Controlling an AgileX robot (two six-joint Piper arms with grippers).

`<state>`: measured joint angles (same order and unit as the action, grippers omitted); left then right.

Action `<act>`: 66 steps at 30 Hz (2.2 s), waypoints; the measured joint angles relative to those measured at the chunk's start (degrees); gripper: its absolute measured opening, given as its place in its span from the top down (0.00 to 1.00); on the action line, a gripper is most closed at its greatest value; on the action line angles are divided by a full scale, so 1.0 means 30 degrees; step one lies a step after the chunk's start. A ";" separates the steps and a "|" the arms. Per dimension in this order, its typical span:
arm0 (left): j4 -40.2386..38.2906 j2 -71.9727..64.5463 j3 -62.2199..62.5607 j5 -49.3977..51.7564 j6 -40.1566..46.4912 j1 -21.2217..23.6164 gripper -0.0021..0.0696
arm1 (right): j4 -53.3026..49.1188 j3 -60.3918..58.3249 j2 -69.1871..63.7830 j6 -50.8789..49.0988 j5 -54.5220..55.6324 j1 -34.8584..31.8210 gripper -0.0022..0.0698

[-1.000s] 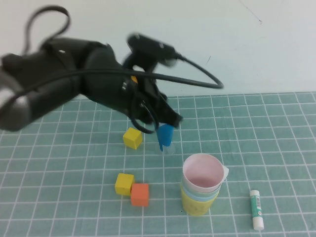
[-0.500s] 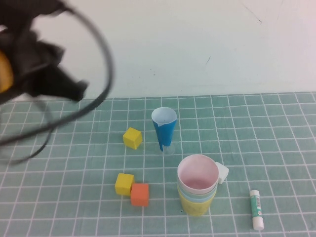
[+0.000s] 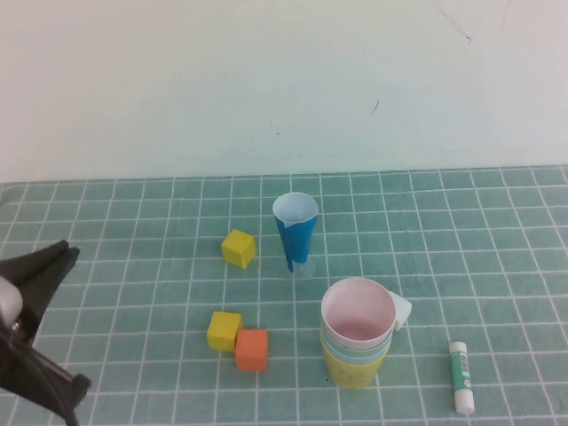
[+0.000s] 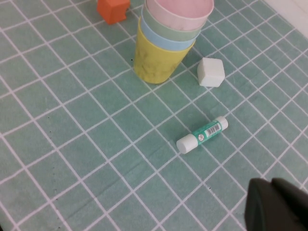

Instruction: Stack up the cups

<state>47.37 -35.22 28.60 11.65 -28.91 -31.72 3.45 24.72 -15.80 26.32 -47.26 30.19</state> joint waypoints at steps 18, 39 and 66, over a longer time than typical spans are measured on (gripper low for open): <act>0.0468 0.0214 -0.1551 -0.0336 -0.0032 0.0000 0.97 | 0.0031 0.0000 0.0000 0.0000 0.0031 0.0000 0.97; -0.4499 1.1117 -0.1551 0.3886 -0.6331 0.7338 0.97 | 0.0031 0.0000 0.0000 -0.0009 0.0070 0.0000 0.97; -1.5588 1.1972 -0.9916 -0.1922 0.7268 0.8356 0.97 | 0.0031 0.0000 0.0000 -0.0009 0.0070 0.0000 0.97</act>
<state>0.60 0.70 -1.15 5.88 -7.11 -6.65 3.54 24.72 -15.80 26.29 -47.05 30.19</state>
